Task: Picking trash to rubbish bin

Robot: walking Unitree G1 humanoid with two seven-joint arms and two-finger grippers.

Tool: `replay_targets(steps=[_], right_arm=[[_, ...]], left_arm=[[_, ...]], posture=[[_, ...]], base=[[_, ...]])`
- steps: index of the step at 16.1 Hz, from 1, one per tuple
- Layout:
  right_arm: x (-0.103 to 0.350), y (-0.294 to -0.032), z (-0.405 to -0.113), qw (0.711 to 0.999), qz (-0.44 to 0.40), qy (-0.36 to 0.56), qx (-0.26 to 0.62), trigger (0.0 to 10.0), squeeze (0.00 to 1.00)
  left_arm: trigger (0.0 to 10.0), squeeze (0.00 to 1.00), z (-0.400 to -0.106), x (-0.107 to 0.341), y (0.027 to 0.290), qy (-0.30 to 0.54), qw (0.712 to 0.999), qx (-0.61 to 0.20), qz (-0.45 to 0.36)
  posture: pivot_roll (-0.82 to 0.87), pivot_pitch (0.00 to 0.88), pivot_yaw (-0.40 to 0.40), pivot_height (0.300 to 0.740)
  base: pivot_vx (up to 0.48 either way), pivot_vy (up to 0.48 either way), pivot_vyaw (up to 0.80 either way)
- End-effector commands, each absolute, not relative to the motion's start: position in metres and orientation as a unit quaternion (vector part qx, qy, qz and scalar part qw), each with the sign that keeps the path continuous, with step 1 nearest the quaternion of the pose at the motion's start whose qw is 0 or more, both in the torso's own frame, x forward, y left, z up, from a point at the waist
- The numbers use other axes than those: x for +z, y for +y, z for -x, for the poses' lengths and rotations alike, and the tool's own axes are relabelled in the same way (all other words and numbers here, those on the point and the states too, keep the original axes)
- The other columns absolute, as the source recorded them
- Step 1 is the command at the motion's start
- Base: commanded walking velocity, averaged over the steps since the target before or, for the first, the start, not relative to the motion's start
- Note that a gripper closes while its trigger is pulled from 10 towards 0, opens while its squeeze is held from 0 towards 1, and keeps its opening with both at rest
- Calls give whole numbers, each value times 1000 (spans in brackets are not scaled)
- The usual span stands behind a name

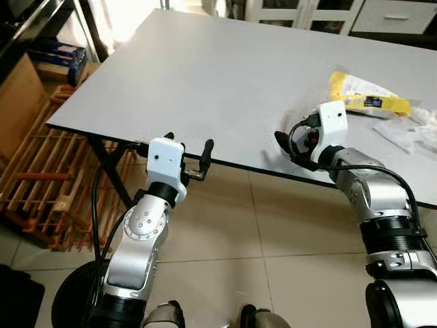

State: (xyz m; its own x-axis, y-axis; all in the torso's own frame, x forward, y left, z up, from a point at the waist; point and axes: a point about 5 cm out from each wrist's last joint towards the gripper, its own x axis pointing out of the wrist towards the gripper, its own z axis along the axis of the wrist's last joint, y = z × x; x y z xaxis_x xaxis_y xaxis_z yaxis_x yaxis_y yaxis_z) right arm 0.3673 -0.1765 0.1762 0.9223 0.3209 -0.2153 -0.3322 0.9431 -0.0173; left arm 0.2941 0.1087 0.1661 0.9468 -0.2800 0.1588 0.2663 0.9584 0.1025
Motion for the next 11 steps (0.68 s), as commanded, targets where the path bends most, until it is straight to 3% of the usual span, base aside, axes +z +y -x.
replay_targets(steps=[1,11], right_arm=[[149,-174,-360,971,18,159,178,0,0],[135,-176,-358,972,9,164,167,0,0]], left_arm=[[10000,0,-292,167,107,-85,985,-142,-43],[10000,0,-295,169,110,-86,986,-138,-49]], posture=[[49,237,-6,740],[70,227,4,740]], base=[[0,0,0],[0,0,0]])
